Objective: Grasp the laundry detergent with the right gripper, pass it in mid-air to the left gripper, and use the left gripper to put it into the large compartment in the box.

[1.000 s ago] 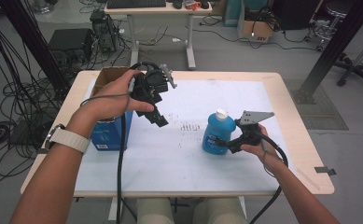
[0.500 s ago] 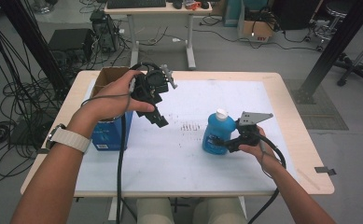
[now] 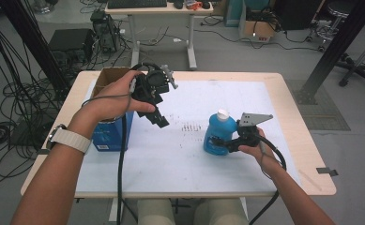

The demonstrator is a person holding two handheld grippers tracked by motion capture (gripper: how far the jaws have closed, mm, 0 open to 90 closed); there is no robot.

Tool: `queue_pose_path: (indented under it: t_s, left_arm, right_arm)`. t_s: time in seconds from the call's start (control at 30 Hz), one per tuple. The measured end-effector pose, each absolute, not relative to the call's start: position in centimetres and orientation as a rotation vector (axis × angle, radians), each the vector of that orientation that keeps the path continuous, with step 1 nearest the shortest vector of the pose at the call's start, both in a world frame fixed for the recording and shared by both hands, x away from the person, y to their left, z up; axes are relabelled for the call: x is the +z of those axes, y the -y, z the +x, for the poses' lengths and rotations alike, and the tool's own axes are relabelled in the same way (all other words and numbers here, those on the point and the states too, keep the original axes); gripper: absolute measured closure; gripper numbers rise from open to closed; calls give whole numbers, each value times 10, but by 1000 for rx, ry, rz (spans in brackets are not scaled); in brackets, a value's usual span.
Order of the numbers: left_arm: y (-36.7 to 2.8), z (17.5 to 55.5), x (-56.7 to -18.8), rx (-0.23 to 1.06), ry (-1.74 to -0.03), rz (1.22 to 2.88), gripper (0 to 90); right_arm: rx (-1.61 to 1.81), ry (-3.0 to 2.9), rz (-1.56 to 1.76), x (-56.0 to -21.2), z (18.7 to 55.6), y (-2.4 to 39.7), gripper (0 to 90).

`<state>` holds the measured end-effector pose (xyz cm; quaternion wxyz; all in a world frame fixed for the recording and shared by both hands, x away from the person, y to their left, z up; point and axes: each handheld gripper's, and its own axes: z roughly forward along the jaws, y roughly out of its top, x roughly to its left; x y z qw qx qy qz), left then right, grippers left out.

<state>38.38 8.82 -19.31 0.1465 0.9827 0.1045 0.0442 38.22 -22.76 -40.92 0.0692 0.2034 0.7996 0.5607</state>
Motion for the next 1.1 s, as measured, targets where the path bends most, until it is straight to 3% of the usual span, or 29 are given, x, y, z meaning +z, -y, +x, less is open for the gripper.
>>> queue_pose_path:
  t_s: [0.27, 1.1]
  left_arm:
    - [-91, 385, -193, 126, -313, 2824, 153]
    - [-89, 384, -193, 129, -307, 2819, 156]
  right_arm:
    - [1735, -2409, 583, -411, 380, 226, 396]
    - [1699, -2371, 543, -412, 377, 226, 430]
